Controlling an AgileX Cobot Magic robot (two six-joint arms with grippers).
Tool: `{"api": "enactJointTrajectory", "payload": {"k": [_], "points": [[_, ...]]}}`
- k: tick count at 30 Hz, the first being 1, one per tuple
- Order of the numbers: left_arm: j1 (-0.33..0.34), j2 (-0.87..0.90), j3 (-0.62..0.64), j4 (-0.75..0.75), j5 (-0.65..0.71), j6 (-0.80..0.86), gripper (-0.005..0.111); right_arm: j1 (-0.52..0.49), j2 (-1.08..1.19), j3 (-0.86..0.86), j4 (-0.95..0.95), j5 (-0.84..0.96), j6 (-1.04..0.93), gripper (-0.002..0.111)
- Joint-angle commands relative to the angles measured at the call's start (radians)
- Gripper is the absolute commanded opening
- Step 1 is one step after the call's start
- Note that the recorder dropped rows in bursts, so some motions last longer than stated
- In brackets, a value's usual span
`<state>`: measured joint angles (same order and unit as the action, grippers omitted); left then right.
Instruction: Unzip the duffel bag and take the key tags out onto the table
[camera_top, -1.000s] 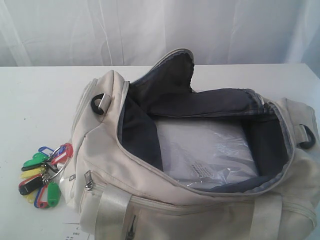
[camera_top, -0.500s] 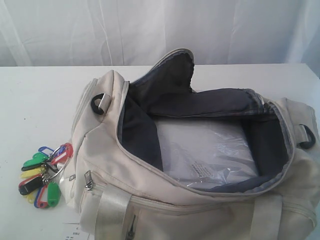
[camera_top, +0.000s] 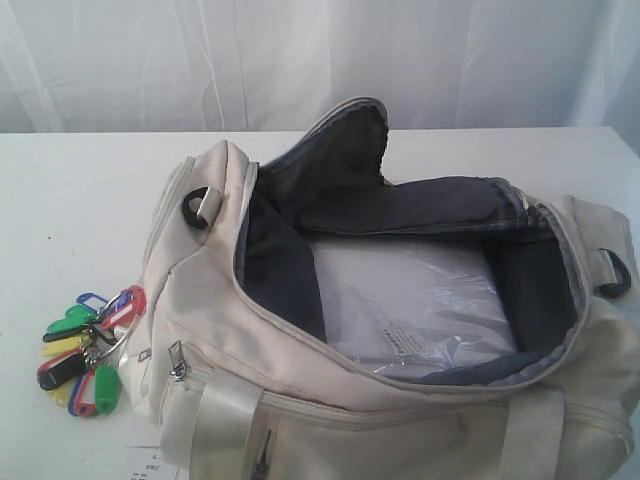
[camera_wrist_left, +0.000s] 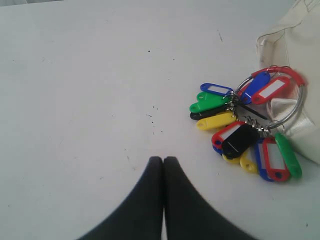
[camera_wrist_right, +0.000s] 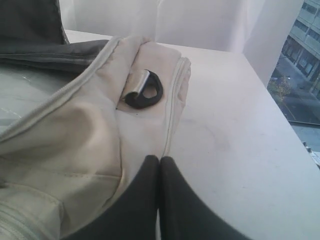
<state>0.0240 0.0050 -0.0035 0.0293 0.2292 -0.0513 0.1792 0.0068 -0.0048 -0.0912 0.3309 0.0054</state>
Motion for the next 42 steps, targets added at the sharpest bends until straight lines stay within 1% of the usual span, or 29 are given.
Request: {"api": "enactJointTrajectory", "payload": {"k": [1,6,11,14,42], "points": [[0.003,-0.005,0.004,-0.006,0.002,0.000,0.000,-0.007,-0.007,0.005,-0.003,-0.001,-0.005,0.000],[0.003,-0.005,0.004,-0.006,0.002,0.000,0.000,-0.014,-0.007,0.005,-0.003,0.006,-0.005,0.000],[0.003,-0.005,0.004,-0.006,0.002,0.002,0.000,-0.060,-0.007,0.005,-0.003,0.006,-0.005,0.000],[0.003,-0.005,0.004,-0.006,0.002,0.002,0.000,-0.070,-0.007,0.005,-0.003,0.006,-0.005,0.000],[0.003,-0.005,0.004,-0.006,0.002,0.002,0.000,-0.070,-0.007,0.005,0.004,0.002,-0.005,0.000]]}}
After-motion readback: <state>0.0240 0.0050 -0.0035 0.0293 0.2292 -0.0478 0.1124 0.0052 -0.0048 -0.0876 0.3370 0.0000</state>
